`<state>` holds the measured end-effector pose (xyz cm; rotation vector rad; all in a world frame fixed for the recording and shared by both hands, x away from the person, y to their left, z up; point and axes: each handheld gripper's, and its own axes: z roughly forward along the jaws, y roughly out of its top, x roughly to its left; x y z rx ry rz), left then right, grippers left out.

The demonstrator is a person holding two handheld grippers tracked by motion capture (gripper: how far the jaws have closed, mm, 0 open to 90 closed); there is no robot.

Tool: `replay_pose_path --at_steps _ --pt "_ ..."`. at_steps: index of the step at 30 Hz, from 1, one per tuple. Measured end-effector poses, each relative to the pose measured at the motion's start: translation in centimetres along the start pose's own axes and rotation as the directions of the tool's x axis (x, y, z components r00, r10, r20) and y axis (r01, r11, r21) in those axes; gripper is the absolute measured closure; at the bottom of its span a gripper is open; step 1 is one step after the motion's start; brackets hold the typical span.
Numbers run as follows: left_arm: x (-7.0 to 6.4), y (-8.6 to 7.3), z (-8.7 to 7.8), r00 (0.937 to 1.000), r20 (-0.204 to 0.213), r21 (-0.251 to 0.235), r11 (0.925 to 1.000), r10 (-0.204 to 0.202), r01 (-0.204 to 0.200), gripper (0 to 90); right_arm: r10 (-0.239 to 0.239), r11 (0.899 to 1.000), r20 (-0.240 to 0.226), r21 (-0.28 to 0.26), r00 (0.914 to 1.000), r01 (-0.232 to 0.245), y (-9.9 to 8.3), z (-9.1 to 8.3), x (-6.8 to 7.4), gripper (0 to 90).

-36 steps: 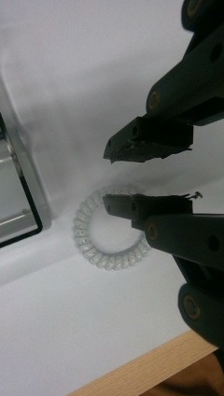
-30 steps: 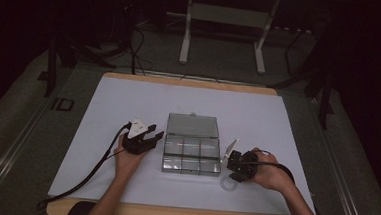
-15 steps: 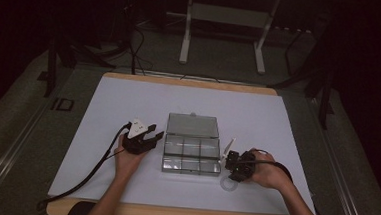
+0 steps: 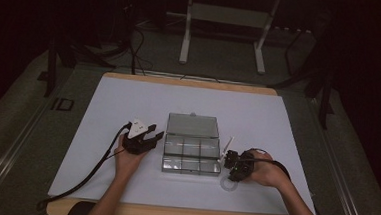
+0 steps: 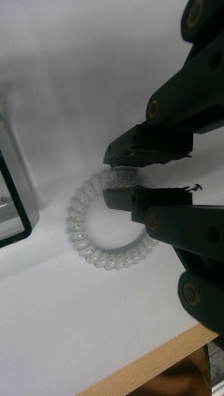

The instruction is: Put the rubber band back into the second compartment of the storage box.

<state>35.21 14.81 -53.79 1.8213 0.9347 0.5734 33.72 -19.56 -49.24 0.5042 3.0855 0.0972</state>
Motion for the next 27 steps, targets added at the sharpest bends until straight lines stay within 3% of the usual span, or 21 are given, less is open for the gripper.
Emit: replay_pose_path --at_steps 11,27 --pt "-0.02 0.0 0.01 1.0 0.0 0.0 1.0 0.0 0.0 55.9 0.006 1.0 -0.021 0.014 0.9998 -0.005 0.09 0.38 -0.27 81.0" --pt "-0.06 0.02 0.04 1.0 -0.001 0.003 1.0 0.001 -0.001 55.9 0.003 1.0 0.006 0.024 1.0 -0.003 -0.25 -0.49 -0.23 82.5"
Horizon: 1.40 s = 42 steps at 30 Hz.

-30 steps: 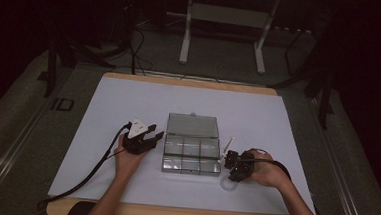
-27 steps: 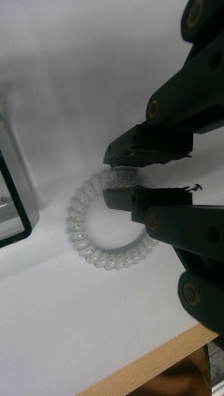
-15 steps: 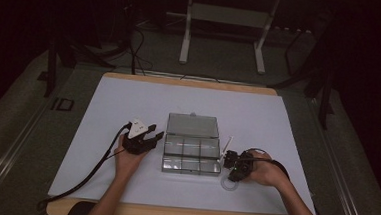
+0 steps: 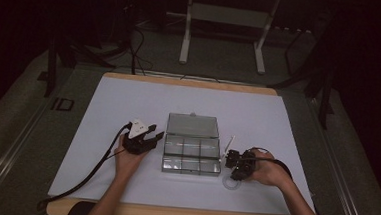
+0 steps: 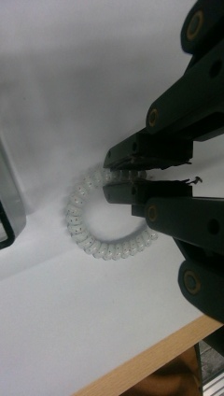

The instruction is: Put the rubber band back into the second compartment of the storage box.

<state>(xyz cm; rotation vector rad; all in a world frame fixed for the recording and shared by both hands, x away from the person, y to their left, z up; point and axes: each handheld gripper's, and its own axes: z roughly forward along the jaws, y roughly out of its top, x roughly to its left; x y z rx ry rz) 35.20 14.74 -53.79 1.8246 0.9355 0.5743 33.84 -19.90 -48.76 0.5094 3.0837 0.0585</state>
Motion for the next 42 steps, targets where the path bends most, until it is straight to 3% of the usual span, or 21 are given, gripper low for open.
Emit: replay_pose_path --at_steps 42 --pt "0.0 0.0 0.0 1.0 0.001 0.0 1.0 0.002 -0.002 55.7 0.024 0.998 0.025 -0.057 0.9994 -0.023 -0.5 -3.3 -0.7 82.5"
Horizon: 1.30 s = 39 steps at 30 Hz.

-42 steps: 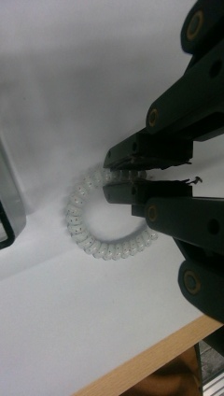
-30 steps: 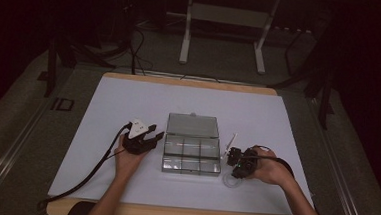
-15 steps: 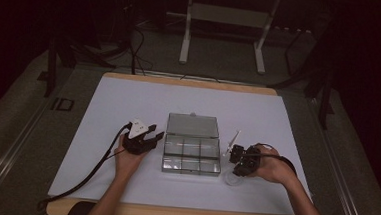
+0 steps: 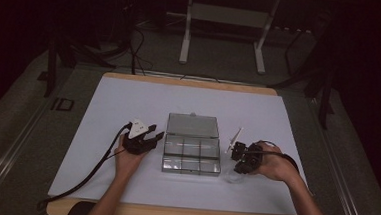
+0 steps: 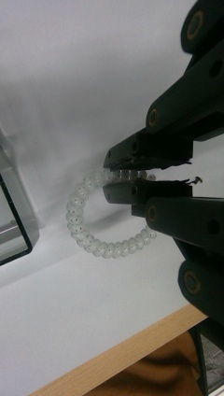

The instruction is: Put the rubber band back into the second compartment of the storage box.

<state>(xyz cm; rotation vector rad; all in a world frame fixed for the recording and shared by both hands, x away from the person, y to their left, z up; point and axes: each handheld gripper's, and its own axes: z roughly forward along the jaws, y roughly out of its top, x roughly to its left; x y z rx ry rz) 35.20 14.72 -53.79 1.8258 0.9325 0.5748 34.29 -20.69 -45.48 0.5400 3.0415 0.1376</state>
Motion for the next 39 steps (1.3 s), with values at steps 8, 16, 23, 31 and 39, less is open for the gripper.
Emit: replay_pose_path --at_steps 8,16,23,31,39 --pt "0.0 0.0 0.0 1.0 0.0 0.0 1.0 -0.001 0.001 55.7 -0.005 1.0 0.005 -0.01 1.0 0.005 0.2 -0.7 -0.1 82.5" --pt "0.0 0.0 0.0 1.0 0.001 -0.001 1.0 -0.001 0.001 55.7 -0.002 1.0 0.014 -0.021 0.9999 0.003 0.4 -1.5 -0.3 82.5" --pt "0.0 0.0 0.0 1.0 0.001 -0.001 1.0 -0.001 0.001 55.7 -0.006 0.999 0.021 -0.038 0.9998 0.007 0.7 -2.1 -0.5 82.5" --pt "0.0 0.0 0.0 1.0 0.0 -0.001 1.0 0.001 -0.001 55.7 -0.011 0.999 0.032 -0.05 0.9994 0.012 1.2 -2.8 -0.5 82.4" --pt "0.0 0.0 0.0 1.0 0.0 -0.002 1.0 0.001 -0.001 55.7 -0.01 0.998 0.03 -0.061 0.9995 0.011 1.7 -3.2 -0.8 82.4"
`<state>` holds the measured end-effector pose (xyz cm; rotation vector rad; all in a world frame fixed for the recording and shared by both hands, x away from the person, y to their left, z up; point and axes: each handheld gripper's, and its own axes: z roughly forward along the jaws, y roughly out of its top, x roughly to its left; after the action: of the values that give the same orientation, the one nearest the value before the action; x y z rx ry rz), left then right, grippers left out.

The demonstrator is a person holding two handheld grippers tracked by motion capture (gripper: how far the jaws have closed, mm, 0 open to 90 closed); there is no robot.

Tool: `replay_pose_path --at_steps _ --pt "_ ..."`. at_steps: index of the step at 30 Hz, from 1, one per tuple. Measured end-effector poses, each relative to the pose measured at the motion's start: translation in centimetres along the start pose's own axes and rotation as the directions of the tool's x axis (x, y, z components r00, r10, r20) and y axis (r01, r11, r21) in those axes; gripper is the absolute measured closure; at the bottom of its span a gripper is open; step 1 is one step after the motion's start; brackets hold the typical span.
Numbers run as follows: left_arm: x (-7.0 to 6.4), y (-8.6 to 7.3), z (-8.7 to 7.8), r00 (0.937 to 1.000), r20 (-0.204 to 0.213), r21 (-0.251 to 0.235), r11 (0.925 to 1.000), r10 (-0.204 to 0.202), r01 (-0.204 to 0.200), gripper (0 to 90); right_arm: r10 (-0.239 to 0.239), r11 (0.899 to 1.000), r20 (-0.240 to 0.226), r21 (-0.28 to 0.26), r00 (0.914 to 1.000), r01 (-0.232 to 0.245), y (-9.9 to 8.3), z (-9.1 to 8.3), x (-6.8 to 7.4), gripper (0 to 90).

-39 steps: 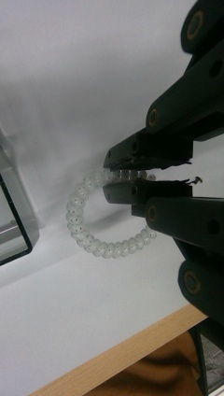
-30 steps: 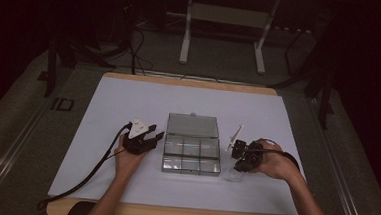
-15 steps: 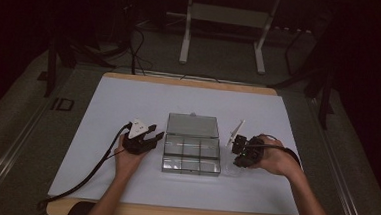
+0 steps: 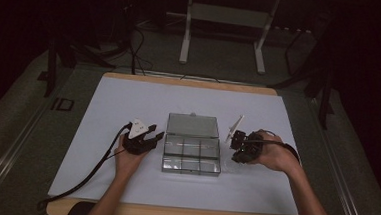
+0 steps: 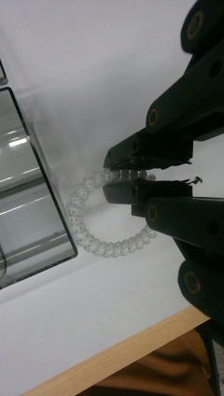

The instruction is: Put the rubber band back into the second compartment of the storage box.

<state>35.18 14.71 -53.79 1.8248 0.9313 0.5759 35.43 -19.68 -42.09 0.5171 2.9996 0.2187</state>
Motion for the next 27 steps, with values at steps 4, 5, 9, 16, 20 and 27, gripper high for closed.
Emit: replay_pose_path --at_steps 4,5,9,16,20,27 --pt "0.0 0.0 0.0 1.0 0.0 0.0 1.0 0.0 0.0 55.7 0.002 1.0 -0.002 0.001 1.0 -0.002 0.3 0.0 -0.2 82.5" --pt "0.0 0.0 0.0 1.0 0.0 -0.001 1.0 -0.001 0.001 55.7 0.004 1.0 -0.004 0.0 1.0 -0.004 0.3 0.0 -0.2 82.4" --pt "0.0 0.0 0.0 1.0 0.001 0.0 1.0 -0.002 0.002 55.7 0.003 1.0 -0.006 -0.003 1.0 -0.003 0.6 -0.1 -0.4 82.4" --pt "0.0 0.0 0.0 1.0 0.0 0.0 1.0 -0.001 0.001 55.7 0.01 1.0 -0.014 -0.008 0.9999 -0.01 1.0 0.0 -0.5 82.4" --pt "0.0 0.0 0.0 1.0 0.0 0.001 1.0 0.0 0.0 55.7 0.009 1.0 -0.012 0.005 0.9999 -0.009 1.1 0.1 -0.6 82.4" --pt "0.0 0.0 0.0 1.0 0.0 0.0 1.0 0.0 0.0 55.7 0.016 1.0 -0.007 0.003 0.9999 -0.016 1.2 -0.1 -0.8 82.4"
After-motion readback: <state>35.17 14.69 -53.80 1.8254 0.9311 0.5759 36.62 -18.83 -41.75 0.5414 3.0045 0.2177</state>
